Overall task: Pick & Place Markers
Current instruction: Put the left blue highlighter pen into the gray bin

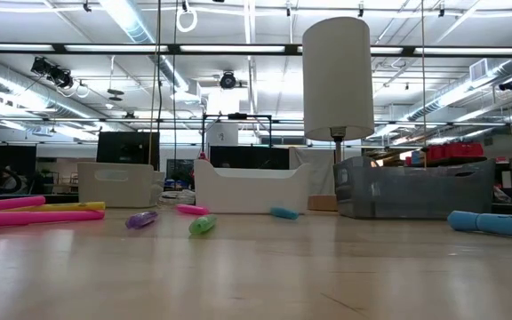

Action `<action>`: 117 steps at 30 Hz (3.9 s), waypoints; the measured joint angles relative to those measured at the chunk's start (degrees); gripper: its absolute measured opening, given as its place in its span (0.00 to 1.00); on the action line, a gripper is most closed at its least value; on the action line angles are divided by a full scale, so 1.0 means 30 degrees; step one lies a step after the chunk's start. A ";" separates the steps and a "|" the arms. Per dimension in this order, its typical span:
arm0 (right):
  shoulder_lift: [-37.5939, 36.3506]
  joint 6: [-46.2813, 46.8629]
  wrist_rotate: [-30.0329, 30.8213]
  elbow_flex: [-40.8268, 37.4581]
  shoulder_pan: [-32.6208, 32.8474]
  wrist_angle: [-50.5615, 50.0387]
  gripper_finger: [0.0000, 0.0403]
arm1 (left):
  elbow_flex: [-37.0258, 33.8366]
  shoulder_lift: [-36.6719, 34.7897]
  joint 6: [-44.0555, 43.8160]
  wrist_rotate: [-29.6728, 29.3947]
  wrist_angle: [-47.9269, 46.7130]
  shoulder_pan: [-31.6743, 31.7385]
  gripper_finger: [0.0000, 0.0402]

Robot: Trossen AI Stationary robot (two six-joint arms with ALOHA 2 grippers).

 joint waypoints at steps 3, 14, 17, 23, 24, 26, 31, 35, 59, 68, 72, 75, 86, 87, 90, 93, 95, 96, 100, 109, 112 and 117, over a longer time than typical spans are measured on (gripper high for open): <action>-0.0001 0.0861 0.0012 -0.0410 0.0316 0.0043 0.51 | -0.0006 0.0000 -0.0214 0.0000 -0.0371 -0.0007 0.58; -0.0029 0.3834 -0.0012 -0.4504 0.1492 0.0931 0.51 | -0.0006 0.0000 -0.0222 0.0612 -0.0703 -0.0015 0.58; -0.0033 0.4155 -0.0018 -0.5380 0.1670 0.2145 0.51 | -0.0006 0.0000 -0.0222 0.0612 -0.0682 -0.0015 0.58; -0.0051 0.4587 -0.0138 -0.7571 0.1851 0.5366 0.51 | -0.0006 0.0000 -0.0222 0.0612 -0.0690 -0.0015 0.58; -0.0044 0.4680 -0.0256 -0.7971 0.1903 0.5780 0.51 | -0.0006 0.0000 -0.0222 0.0612 -0.0694 -0.0015 0.58; -0.0051 0.5031 -0.0526 -0.8827 0.2054 0.6824 0.51 | -0.0006 0.0000 -0.0238 0.0612 -0.0689 -0.0022 0.58; -0.0051 0.5864 -0.1210 -1.0808 0.2568 0.9773 0.51 | -0.0006 0.0000 -0.0345 0.0619 -0.0689 -0.0058 0.58; -0.0045 0.6376 -0.1373 -1.2182 0.2899 1.1645 0.51 | -0.0006 0.0000 -0.0345 0.0622 -0.0682 -0.0101 0.58; 0.4487 0.4644 -0.1568 -1.4499 0.3059 1.4722 0.51 | -0.0006 0.0000 -0.0710 0.0962 -0.0652 -0.0131 0.58; 0.4335 0.4684 -0.1946 -1.4623 0.3044 1.5079 0.40 | -0.0006 0.0000 -0.0710 0.0969 -0.0647 -0.0131 0.58; 0.4328 0.4669 -0.2204 -1.4640 0.3045 1.5103 0.27 | -0.0006 0.0000 -0.0688 0.0964 -0.0645 -0.0131 0.58; 0.4320 0.4640 -0.2255 -1.4640 0.3051 1.5116 0.18 | -0.0006 0.0000 -0.0699 0.0805 -0.0645 -0.0117 0.58; 0.3361 0.4496 -0.1921 -1.4706 0.2827 1.4045 0.15 | -0.0006 -0.0007 -0.0681 0.0743 -0.0645 -0.0073 0.58; 0.2896 0.4462 -0.1598 -1.4706 0.2682 1.3851 0.14 | -0.0006 -0.0010 -0.0681 0.0743 -0.0645 -0.0073 0.58; 0.1514 0.3700 0.0056 -1.4677 0.2096 1.3240 0.13 | -0.0006 -0.0022 -0.0666 0.0742 -0.0638 -0.0079 0.58; -0.0045 0.2675 0.1536 -1.4677 0.1424 1.2988 0.13 | -0.0006 -0.0022 -0.0688 0.0597 -0.0645 0.0013 0.58; -0.1006 0.1826 0.2524 -1.4677 0.1027 1.2940 0.13 | -0.0006 -0.0022 -0.0688 0.0406 -0.0605 0.0119 0.58; -0.1478 0.1336 0.3058 -1.4677 0.0860 1.2923 0.13 | -0.0006 -0.0022 -0.0695 0.0364 -0.0590 0.0138 0.58; -0.3335 -0.0781 0.4625 -1.4677 -0.0071 1.3020 0.13 | -0.0006 -0.0029 -0.0717 0.0233 -0.0354 0.0233 0.58; -0.6254 -0.7020 0.5832 -1.4664 -0.2347 1.5338 0.13 | -0.0006 -0.0029 -0.1708 0.0233 -0.0332 0.0780 0.58; -0.6630 -0.9498 0.5825 -1.4662 -0.2968 1.6660 0.13 | -0.0006 -0.0029 -0.1715 0.0233 -0.0325 0.0889 0.58; -0.6879 -1.3051 0.5783 -1.4655 -0.3917 1.8654 0.13 | -0.0006 -0.0029 -0.1701 0.0229 -0.0151 0.0889 0.58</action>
